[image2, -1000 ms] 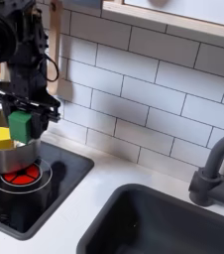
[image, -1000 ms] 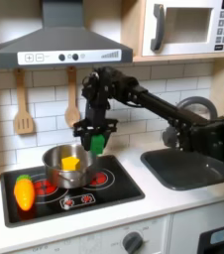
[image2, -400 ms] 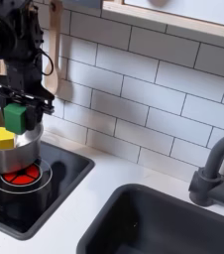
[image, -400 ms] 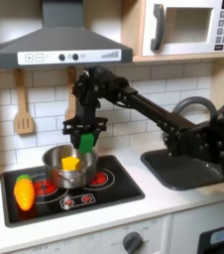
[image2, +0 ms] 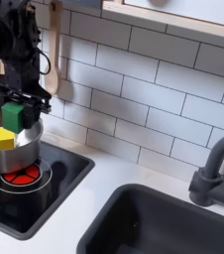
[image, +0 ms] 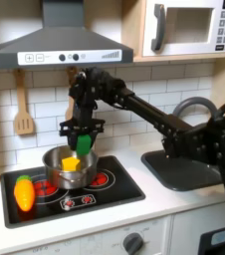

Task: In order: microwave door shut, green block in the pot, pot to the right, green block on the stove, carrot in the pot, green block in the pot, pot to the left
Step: 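Put the green block in the pot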

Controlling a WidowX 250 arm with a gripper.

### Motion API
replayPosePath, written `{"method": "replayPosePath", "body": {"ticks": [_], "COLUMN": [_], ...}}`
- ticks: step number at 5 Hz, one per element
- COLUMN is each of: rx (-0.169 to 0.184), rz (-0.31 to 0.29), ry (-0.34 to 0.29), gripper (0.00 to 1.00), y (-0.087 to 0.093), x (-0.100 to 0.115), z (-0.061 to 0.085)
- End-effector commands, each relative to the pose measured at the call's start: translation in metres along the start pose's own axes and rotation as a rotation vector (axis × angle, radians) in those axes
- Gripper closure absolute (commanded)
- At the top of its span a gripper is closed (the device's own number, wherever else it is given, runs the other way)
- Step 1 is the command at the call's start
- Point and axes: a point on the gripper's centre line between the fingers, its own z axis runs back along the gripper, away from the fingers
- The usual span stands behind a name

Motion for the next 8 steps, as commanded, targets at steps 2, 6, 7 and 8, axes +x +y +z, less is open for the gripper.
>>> {"method": "replayPosePath", "body": {"ticks": [2,6,7,8], "rx": [-0.008,-0.026,-0.032,-0.043], "rz": [-0.013,-0.036,-0.043,-0.049], "ry": [0.020,0.081,0.071,0.078], "gripper": [0.00,0.00,0.00,0.00], "y": [0.004,0.003,0.003,-0.002], "x": [-0.005,-0.019,-0.019,-0.022], "z": [-0.004,-0.028,-0.026,-0.026]}}
